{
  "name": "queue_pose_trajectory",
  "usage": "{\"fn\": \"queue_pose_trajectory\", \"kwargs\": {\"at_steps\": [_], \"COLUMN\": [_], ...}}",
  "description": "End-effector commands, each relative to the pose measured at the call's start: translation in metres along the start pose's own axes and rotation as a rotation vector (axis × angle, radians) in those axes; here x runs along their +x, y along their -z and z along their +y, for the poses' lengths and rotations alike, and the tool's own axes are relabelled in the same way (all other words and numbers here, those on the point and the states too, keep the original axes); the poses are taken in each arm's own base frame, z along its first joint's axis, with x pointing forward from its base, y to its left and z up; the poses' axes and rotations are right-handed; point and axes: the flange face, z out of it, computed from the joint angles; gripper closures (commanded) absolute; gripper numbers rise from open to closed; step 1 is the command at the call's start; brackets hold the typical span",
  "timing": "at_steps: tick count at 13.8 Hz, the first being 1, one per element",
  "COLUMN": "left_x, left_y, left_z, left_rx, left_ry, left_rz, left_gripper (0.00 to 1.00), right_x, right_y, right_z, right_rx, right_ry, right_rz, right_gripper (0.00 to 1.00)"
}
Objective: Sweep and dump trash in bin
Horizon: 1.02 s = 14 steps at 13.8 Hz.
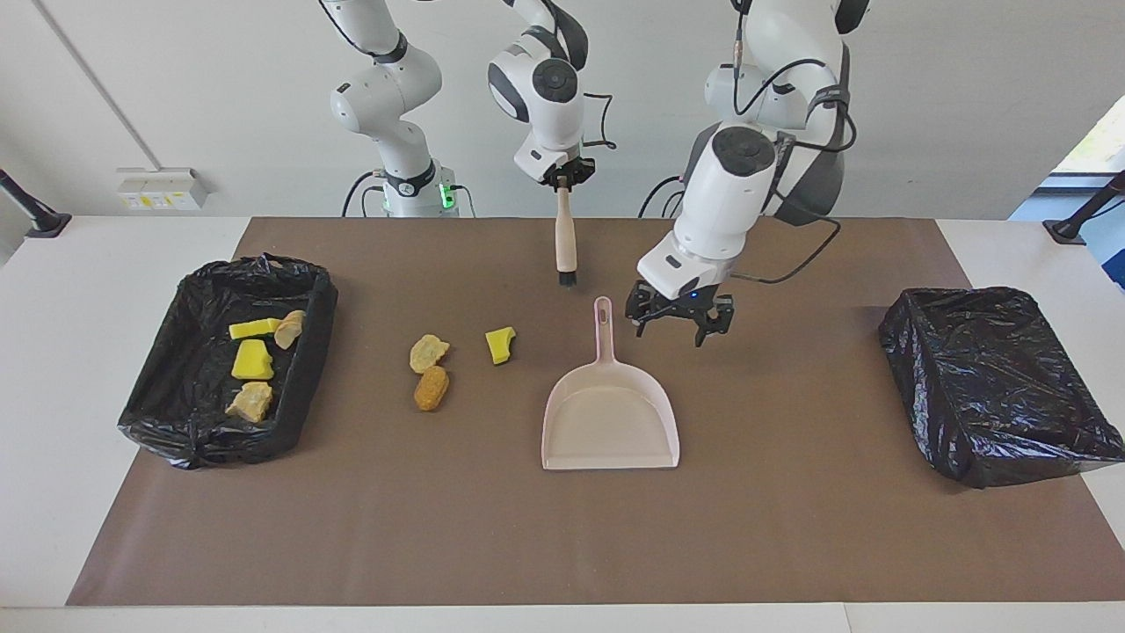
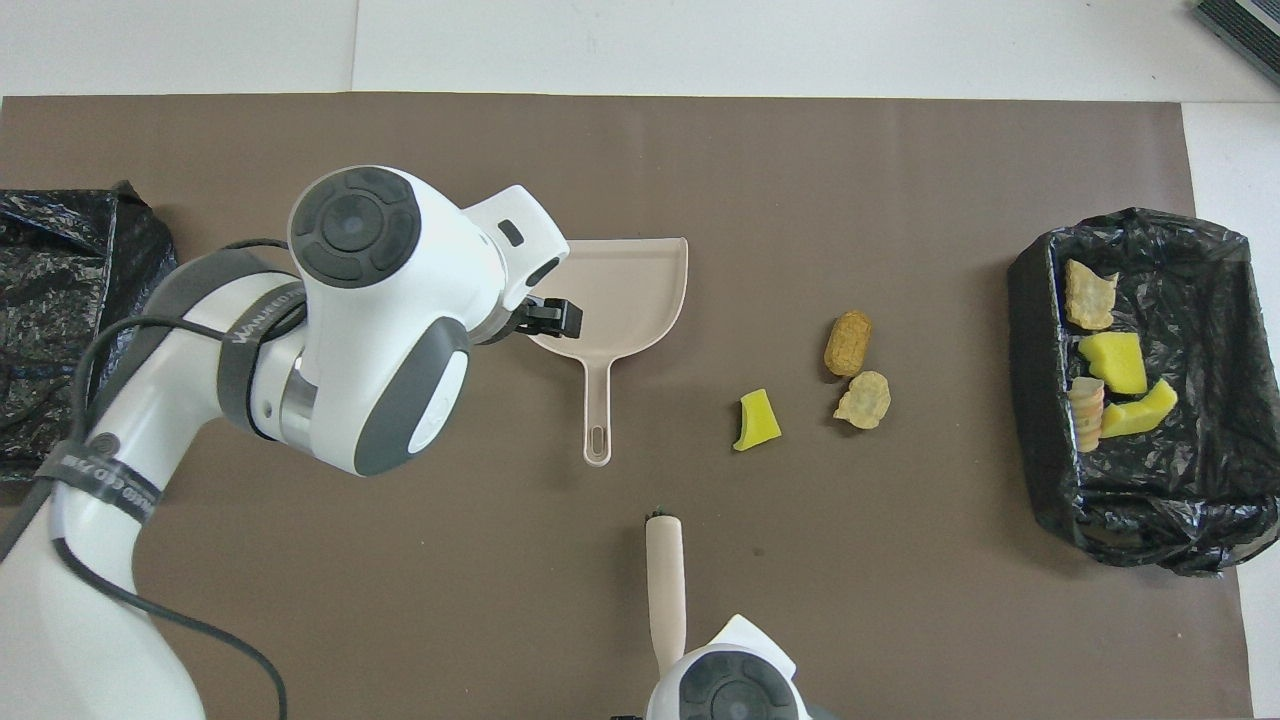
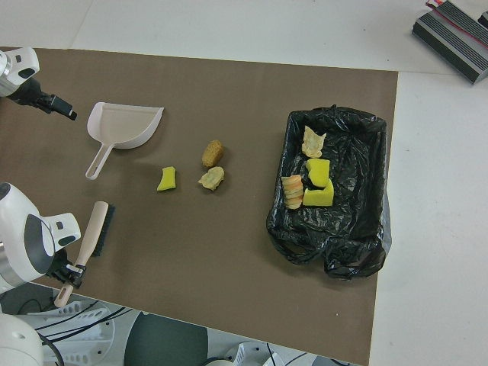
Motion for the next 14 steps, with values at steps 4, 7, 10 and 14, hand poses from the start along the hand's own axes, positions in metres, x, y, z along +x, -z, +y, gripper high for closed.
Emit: {"fn": "queue_pose_trajectory", "kwargs": {"at_steps": [4,7,10,14], "left_x": [-0.047,-0.053,-0.049,-0.047], "left_y": [-0.061,-0.082,-0.081,-0.086], "left_z": [0.051,0.063,0.061,0.059], "left_rx": [0.015,0.032,0.067,0.08], "left_ry": [-0.025,-0.02,-0.016,-0.029], "left_rz": [-0.007,-0.028,-0.004,0.016], "left_gripper": [0.0,0.0,0.41,0.57], "right_x": [0.069,0.11,0.156,0.22], "right_y": [0.045,0.07,0.091,0.132], "right_z": [0.09,0.147,0.2,0.261], "right_rx": [-0.048,-0.063,-0.12,-0.231], "right_ry": [0.067,0.131,0.198,0.266], "right_rz": [0.058,0.082,0.102,0.133], "right_gripper": [1.0,1.0,1.0,1.0]}}
